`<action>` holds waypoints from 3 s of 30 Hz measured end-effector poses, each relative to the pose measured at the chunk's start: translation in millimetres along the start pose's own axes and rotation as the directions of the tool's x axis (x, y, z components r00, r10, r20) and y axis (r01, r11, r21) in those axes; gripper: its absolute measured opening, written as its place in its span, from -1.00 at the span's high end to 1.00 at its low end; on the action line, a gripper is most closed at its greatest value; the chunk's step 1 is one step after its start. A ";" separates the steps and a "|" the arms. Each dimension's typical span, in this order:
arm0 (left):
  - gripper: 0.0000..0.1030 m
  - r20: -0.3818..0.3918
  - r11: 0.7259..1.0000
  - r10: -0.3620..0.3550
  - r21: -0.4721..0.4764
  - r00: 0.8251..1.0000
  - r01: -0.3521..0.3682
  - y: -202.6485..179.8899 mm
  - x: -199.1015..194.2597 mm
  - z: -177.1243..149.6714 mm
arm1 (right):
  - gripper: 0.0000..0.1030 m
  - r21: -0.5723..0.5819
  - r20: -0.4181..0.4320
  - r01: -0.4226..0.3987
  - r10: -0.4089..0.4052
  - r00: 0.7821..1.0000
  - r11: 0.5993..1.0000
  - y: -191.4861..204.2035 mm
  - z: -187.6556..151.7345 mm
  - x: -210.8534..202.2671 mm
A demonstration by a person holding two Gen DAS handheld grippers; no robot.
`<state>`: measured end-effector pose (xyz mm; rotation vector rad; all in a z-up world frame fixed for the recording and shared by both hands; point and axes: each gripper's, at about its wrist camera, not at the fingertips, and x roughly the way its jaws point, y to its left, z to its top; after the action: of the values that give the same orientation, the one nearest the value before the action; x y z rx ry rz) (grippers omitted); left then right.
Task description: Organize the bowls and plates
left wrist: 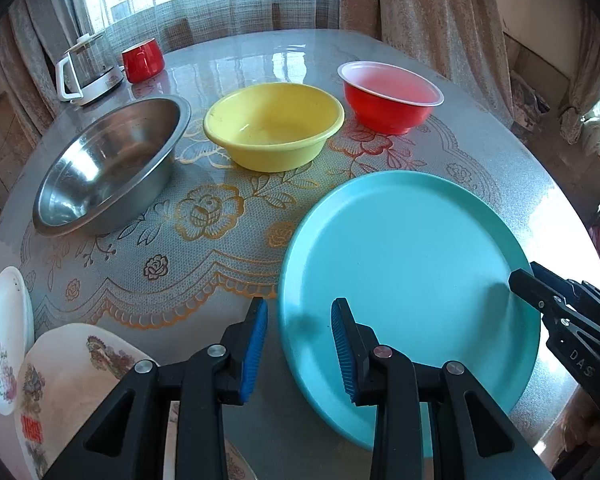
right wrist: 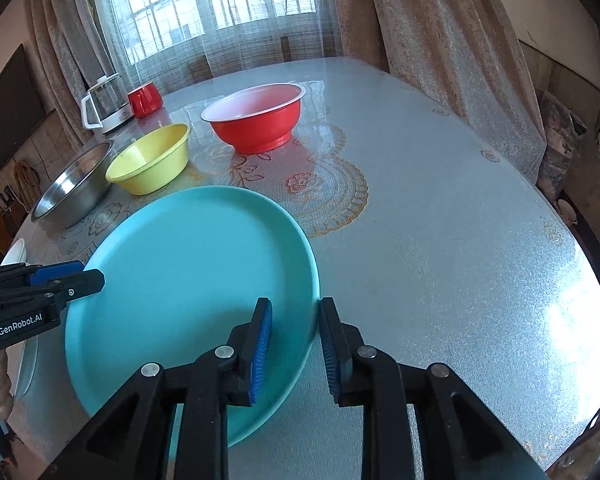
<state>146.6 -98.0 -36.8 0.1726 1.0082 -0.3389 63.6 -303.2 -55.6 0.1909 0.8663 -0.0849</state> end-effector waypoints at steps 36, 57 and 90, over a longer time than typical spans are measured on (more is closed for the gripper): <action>0.26 0.234 0.792 0.241 -0.608 0.942 -0.052 226.3 -139.4 -169.4 | 0.15 -0.305 -0.149 -0.510 0.488 0.860 0.804 191.0 -1.0 -30.1; 0.25 0.196 0.707 0.297 -0.703 0.934 -0.077 312.4 -107.1 -145.8 | 0.24 -0.169 -0.349 -0.612 0.533 0.770 0.773 340.6 44.6 67.7; 0.74 0.215 0.754 0.170 -0.656 0.962 0.014 303.8 -106.2 -115.3 | 0.78 -0.147 -0.335 -0.619 0.550 0.765 0.771 337.5 53.1 66.1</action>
<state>111.1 241.0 -11.3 -0.4637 0.7974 0.0883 197.1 16.9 -27.9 0.2353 1.0495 0.6640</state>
